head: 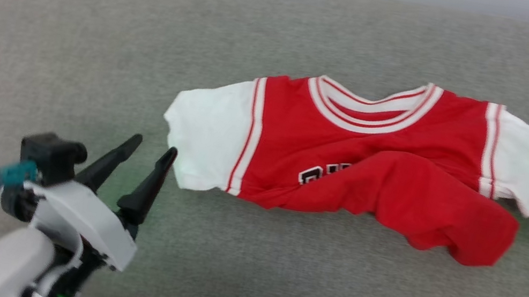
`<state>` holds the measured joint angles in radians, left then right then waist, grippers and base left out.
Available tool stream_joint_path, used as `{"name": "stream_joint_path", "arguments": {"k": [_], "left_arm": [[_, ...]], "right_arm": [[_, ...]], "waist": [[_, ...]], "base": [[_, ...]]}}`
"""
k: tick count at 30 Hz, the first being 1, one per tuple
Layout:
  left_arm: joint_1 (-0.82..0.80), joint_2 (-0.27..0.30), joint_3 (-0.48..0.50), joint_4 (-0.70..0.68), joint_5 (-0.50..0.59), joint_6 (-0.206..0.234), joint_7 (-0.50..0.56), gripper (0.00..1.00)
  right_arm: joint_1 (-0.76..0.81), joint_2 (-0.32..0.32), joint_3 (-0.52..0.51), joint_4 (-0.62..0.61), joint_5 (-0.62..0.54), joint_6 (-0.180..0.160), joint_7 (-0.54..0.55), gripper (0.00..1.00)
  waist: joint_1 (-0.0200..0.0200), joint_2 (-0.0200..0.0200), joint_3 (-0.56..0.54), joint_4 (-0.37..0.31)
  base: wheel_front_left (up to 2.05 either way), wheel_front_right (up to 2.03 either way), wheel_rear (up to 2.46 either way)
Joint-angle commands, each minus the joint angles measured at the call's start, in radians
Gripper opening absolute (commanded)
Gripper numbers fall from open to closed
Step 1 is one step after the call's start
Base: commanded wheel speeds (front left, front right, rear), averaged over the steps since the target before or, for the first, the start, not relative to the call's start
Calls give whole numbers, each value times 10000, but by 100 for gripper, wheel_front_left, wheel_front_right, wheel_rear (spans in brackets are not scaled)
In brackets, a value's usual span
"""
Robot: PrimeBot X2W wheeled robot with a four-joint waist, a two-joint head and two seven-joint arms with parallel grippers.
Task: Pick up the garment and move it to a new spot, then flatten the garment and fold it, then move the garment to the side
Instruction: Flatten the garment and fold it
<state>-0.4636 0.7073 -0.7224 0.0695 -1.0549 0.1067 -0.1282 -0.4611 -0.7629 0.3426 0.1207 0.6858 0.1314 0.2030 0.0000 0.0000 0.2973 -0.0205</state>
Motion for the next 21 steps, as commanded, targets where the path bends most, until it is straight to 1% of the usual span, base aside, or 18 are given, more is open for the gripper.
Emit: {"name": "stream_joint_path", "arguments": {"k": [1, 2, 4, 7, 8, 11, 13, 16, 19, 21], "left_arm": [[182, -216, 64, -63, 288, 179, -524, 100], [265, -419, 118, -81, 442, 316, -835, 100], [411, -827, 181, -167, 848, 446, -1189, 100], [443, -1432, 480, -328, 1727, 630, -1357, 100], [409, -1691, 755, -483, 2089, 676, -1368, 100], [554, -2361, 1412, -858, 3193, 512, -1349, 100], [644, -2759, 1789, -1020, 3749, 317, -1353, 100], [663, -3160, 2151, -1073, 4548, 33, -1355, 100], [675, -3506, 2504, -1088, 5125, -268, -1355, 100], [724, -3624, 2699, -1044, 5489, -430, -1355, 100]], "right_arm": [[-318, -355, 287, 146, 183, -15, 269, 100], [-557, -613, 479, 287, 332, -15, 460, 100], [-1057, -1118, 884, 569, 678, -15, 911, 100], [-1850, -1927, 1782, 766, 1099, -15, 1547, 100], [-2107, -2170, 2076, 869, 1259, -17, 1725, 100], [-2909, -2921, 2960, 1137, 1548, -15, 2175, 100], [-3422, -3154, 3383, 1419, 1783, -15, 2343, 100], [-4111, -3250, 3967, 1752, 2170, -15, 2339, 100], [-4611, -3259, 4691, 1997, 2449, -15, 2507, 100], [-4785, -3250, 5220, 2247, 2801, -15, 2937, 100]], "waist": [[0, 0, 234, 521], [0, 0, 308, 688], [0, 0, 502, 1007], [0, 0, 877, 1451], [0, 0, 1019, 1584], [0, 0, 1483, 1948], [0, 0, 1759, 2134], [0, 0, 2113, 2315], [0, 0, 2360, 2376], [0, 0, 2439, 2358]], "base": [[0, 0, 0], [0, 0, 0], [0, 0, 0], [0, 0, 0], [0, 0, 0], [0, 0, 0], [0, 0, 0], [0, 0, 0], [0, 0, 0], [0, 0, 0]]}}
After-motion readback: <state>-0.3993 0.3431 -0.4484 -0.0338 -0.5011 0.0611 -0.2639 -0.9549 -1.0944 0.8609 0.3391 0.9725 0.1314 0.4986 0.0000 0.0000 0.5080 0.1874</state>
